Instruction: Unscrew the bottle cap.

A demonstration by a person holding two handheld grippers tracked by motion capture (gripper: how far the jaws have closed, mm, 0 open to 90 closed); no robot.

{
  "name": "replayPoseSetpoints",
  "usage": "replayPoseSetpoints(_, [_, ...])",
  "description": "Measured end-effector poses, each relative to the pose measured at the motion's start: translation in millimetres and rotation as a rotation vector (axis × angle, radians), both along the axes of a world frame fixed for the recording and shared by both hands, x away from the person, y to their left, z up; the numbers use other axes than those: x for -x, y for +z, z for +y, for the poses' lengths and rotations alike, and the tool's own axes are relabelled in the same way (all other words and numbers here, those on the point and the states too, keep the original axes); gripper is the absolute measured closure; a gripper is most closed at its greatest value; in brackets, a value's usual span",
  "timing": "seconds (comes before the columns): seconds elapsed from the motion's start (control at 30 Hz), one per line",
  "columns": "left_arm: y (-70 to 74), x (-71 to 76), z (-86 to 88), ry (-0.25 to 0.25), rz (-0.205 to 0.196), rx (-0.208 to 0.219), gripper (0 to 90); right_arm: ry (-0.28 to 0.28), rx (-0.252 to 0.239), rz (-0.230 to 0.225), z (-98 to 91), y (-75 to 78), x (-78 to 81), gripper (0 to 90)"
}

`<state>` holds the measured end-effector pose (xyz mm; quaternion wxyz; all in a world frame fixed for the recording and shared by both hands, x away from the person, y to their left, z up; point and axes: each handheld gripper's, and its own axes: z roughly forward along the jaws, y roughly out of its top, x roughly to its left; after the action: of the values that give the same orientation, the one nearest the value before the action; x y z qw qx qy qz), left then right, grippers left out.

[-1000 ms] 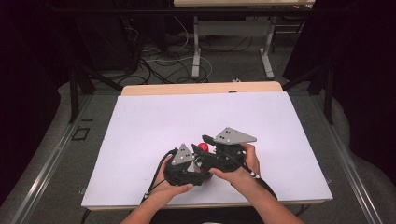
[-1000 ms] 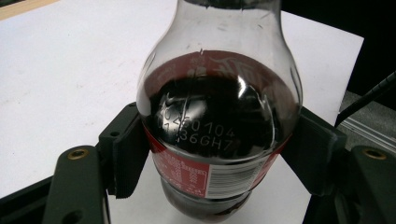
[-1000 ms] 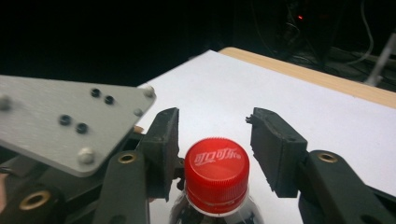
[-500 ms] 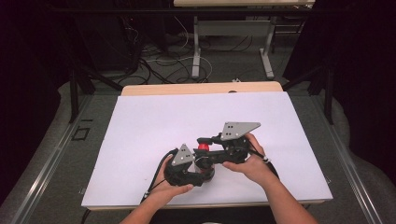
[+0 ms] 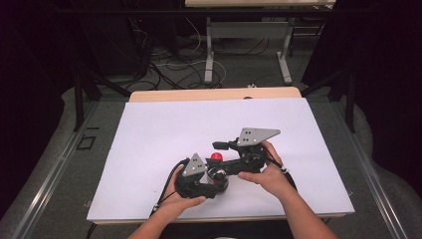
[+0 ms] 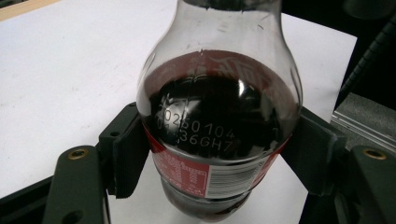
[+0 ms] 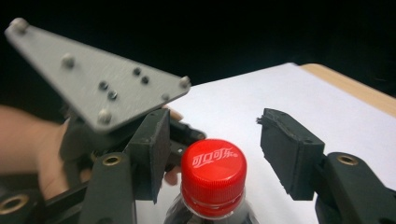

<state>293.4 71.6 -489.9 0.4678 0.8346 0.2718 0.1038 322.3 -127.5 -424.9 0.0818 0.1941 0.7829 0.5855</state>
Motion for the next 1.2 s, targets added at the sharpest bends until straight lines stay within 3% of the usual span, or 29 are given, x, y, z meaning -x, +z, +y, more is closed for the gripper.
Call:
replayPoseSetpoints(0.03, [-0.1,0.0,0.0,0.002,0.0,-0.001,30.3,-0.102,-0.029,0.013,2.9,1.2,8.1,42.8])
replayPoseSetpoints(0.07, [-0.1,-0.2,0.1,0.003,0.0,-0.004,30.3,-0.148,-0.022,0.009,4.6,1.9,12.5,43.4])
replayPoseSetpoints(0.1, [-0.5,-0.1,-0.2,0.009,-0.002,-0.002,30.3,-0.148,-0.022,0.009,4.6,1.9,12.5,43.4])
replayPoseSetpoints(0.17, [-0.6,-0.1,-0.1,0.011,0.0,0.0,30.3,-0.243,-0.003,-0.002,9.1,2.7,21.6,44.4])
replayPoseSetpoints(0.27, [-0.5,0.2,-0.5,0.015,0.0,0.008,30.3,-0.328,0.003,0.012,15.1,2.9,29.3,47.2])
replayPoseSetpoints(0.37, [-0.2,0.4,-0.5,0.011,-0.001,0.001,30.3,-0.356,0.014,0.031,19.1,1.0,31.6,49.0])
replayPoseSetpoints(0.4, [-0.2,0.4,-0.5,0.01,-0.001,-0.002,30.3,-0.377,0.019,0.013,21.7,-1.8,31.7,50.7])
replayPoseSetpoints(0.5, [-0.4,0.5,-0.9,0.014,-0.004,-0.003,30.3,-0.386,0.028,0.029,23.9,-3.5,32.3,51.4])
replayPoseSetpoints(0.63, [-0.4,0.7,-1.2,0.015,-0.002,-0.002,30.3,-0.388,0.036,0.023,24.8,-4.5,34.2,60.2])
replayPoseSetpoints(0.7, [-0.1,0.8,-0.8,0.016,0.003,0.003,30.3,-0.362,0.029,0.005,23.8,-5.1,32.8,60.6])
replayPoseSetpoints(0.73, [0.3,0.8,-0.5,0.014,0.002,-0.002,30.3,-0.296,0.016,0.018,20.1,-4.6,27.7,60.8])
replayPoseSetpoints(0.77, [0.3,0.7,-0.4,0.014,0.0,0.0,30.3,-0.296,0.016,0.018,20.1,-4.6,27.7,60.8])
replayPoseSetpoints(0.8, [0.2,0.9,-0.4,0.015,0.005,0.002,30.3,-0.252,0.02,0.016,17.2,-4.4,24.2,60.9])
replayPoseSetpoints(0.9, [-0.1,1.0,-1.0,0.001,0.001,0.004,30.4,-0.098,0.027,0.024,8.1,-3.1,10.6,61.0])
replayPoseSetpoints(0.97, [0.3,1.0,-1.3,-0.006,0.002,0.005,30.4,0.057,0.042,0.001,0.8,-1.9,-4.0,61.1])
replayPoseSetpoints(1.0, [0.4,1.4,-1.6,-0.01,0.002,0.004,30.4,0.057,0.042,0.001,0.8,-1.9,-4.0,61.1])
replayPoseSetpoints(1.13, [0.9,2.0,-1.9,-0.034,0.009,0.0,30.3,0.207,0.054,-0.012,-4.5,-0.9,-15.8,61.1])
replayPoseSetpoints(1.2, [0.8,1.7,-1.7,-0.046,0.007,-0.008,30.3,0.245,0.054,-0.011,-5.7,-1.5,-18.9,61.1])
